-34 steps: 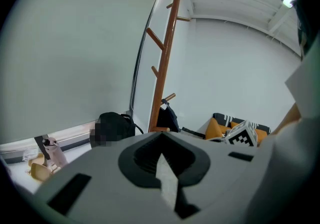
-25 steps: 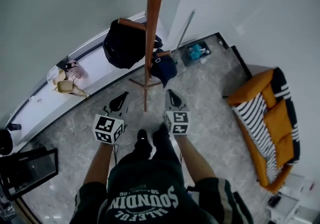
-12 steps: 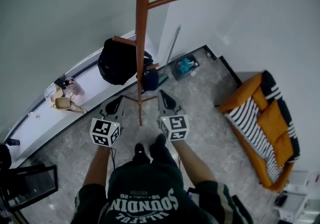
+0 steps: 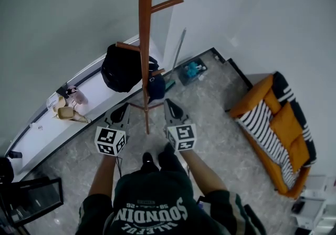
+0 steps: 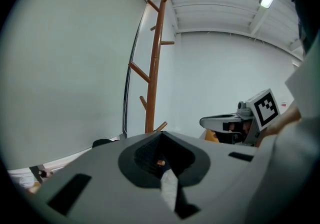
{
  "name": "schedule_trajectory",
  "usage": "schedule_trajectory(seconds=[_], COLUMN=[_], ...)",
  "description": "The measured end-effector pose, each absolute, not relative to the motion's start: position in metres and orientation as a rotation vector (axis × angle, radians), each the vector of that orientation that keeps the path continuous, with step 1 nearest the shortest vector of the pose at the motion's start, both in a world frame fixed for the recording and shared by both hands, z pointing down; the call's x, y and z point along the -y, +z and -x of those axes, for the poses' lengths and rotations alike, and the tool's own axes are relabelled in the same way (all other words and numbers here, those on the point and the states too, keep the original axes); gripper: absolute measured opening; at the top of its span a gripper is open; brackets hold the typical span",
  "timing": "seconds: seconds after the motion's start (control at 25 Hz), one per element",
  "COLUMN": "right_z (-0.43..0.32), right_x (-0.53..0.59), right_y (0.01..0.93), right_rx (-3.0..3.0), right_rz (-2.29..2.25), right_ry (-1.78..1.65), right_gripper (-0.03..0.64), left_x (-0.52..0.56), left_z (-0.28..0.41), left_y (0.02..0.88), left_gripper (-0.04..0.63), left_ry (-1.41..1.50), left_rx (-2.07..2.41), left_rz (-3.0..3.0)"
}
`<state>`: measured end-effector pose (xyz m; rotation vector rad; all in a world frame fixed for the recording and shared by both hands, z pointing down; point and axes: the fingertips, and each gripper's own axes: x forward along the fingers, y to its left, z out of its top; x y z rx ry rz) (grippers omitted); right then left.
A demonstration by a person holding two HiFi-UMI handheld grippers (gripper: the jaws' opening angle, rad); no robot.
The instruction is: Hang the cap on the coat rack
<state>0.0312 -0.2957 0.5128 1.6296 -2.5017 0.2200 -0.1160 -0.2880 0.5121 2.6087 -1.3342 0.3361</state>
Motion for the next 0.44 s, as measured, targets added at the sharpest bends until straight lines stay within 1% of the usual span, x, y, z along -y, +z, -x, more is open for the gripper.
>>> schedule_trajectory(seconds=[0.44], right_z=[-0.0342], right_x=[0.2944], right_y=[0.5117], right_rx=[2.507], right_rz=[-1.649], right_ry=[0.227], right_gripper=[-0.003], left_x=[0.2866], left_z=[0.1122], left_y=[0.5123], left_gripper=[0.0], left_ry=[0.343], left_rx=[1.324], left_rz=[-2.614])
